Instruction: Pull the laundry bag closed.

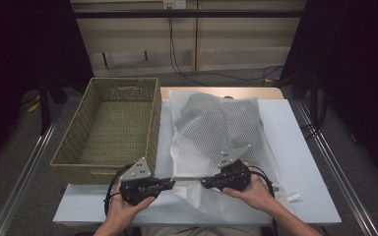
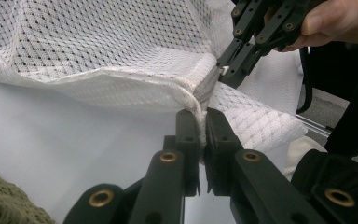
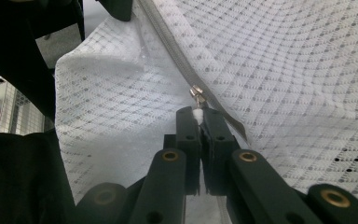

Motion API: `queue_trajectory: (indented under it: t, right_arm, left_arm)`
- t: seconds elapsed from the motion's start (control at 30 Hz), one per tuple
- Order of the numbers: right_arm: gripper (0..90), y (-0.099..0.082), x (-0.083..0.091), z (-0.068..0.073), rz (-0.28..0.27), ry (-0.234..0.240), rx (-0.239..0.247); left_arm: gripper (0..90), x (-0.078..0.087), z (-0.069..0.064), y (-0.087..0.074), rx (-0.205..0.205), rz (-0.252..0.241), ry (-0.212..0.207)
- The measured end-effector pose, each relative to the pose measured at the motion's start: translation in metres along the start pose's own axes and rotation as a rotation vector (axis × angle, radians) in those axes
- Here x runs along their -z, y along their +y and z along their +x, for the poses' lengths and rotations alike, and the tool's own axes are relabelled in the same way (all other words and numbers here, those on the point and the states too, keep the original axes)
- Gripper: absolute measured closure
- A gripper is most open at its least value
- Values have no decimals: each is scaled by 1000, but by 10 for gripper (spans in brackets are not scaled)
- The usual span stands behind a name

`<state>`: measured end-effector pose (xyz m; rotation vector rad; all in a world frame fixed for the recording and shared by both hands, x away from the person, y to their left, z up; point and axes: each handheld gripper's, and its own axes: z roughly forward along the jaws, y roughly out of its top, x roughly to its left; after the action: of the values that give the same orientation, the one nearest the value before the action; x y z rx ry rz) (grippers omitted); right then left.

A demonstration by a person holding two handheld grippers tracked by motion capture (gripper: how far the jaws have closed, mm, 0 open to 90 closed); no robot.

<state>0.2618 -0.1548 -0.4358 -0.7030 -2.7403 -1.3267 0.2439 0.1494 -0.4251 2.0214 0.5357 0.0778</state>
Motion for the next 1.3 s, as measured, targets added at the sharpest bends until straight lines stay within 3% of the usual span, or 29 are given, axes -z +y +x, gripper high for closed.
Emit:
queue_trajectory:
  t: [0.53, 0.9, 1.3]
  right_arm:
    - [870, -3, 3, -3, 22, -14, -2]
    - [871, -4, 2, -5, 25, -16, -3]
    - [871, -9, 8, -6, 31, -31, -14]
  left_arm:
    - [861, 2, -3, 2, -11, -16, -1]
    - [888, 4, -5, 4, -37, 7, 15]
    - [886, 5, -1, 3, -15, -9, 3]
